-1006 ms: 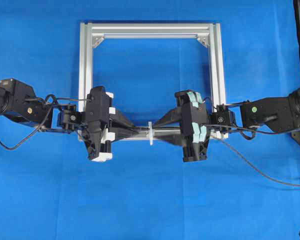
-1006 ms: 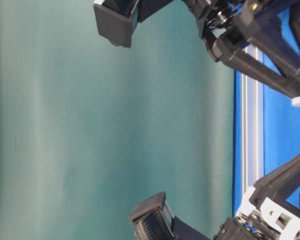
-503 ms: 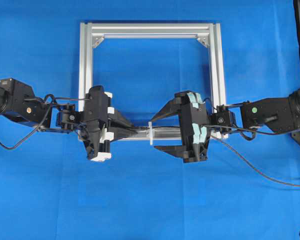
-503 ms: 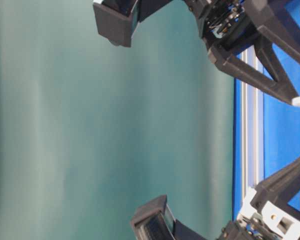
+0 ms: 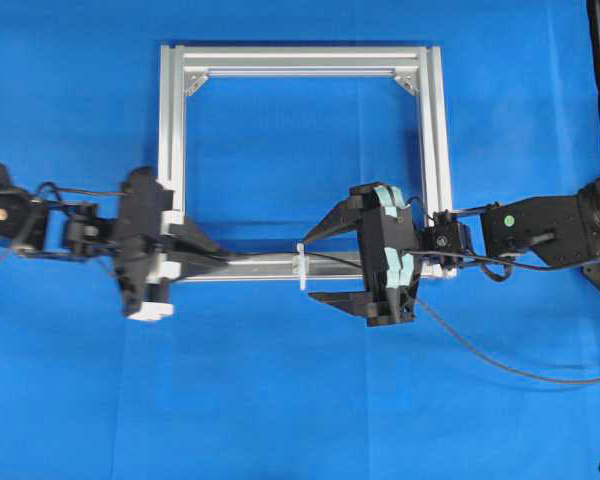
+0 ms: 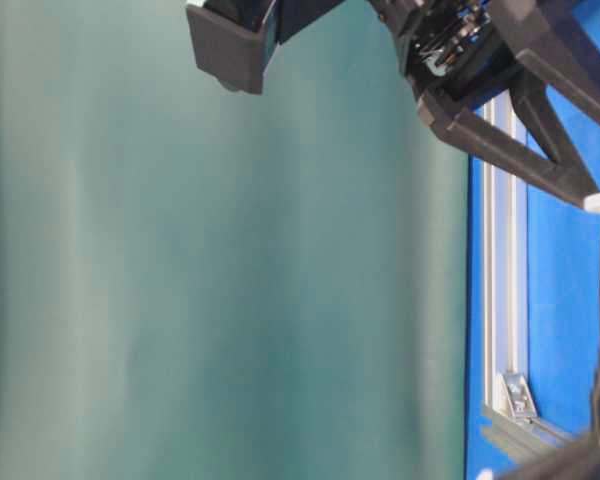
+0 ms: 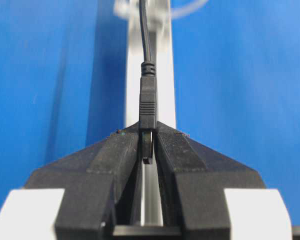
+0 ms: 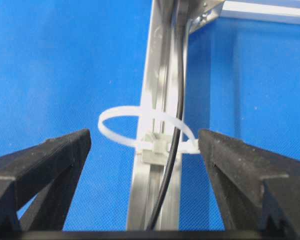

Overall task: Insert the wire through the string loop located in the center.
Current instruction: 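Open the right gripper and pull the cable leftward with the left gripper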

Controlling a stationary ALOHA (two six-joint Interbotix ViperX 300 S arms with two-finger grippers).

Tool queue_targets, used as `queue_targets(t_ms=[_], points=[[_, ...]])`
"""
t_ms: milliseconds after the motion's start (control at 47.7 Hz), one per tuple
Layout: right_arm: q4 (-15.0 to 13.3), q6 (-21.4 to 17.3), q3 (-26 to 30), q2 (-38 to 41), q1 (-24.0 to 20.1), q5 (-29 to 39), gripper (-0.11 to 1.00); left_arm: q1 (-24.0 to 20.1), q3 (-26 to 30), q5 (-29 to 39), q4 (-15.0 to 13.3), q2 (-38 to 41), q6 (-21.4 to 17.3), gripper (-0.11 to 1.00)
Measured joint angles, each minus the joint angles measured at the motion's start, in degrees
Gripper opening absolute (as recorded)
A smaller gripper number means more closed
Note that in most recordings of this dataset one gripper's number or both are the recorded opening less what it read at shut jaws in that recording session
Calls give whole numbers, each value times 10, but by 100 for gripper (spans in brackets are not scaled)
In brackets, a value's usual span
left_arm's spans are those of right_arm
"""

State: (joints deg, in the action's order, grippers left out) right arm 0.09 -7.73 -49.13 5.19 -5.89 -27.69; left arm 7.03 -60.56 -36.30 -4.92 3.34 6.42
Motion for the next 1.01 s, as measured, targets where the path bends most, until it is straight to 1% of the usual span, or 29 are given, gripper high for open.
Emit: queue_targets(t_ms=[126,335,629,796,1006], points=[[0,0,0,0,0,0,95,0,-44,-1,0,-29,8,6],[0,0,0,0,0,0,95,3,-102,-1,1,-79,39,6],[0,0,0,1,-1,0,95,13,-168,-1,0,-162,44,6],[0,0,0,0,-1,0,95,14,-179,4,0,-190,44,6],[0,0,0,0,0,0,95,14,-168,36,0,-177,38,6]])
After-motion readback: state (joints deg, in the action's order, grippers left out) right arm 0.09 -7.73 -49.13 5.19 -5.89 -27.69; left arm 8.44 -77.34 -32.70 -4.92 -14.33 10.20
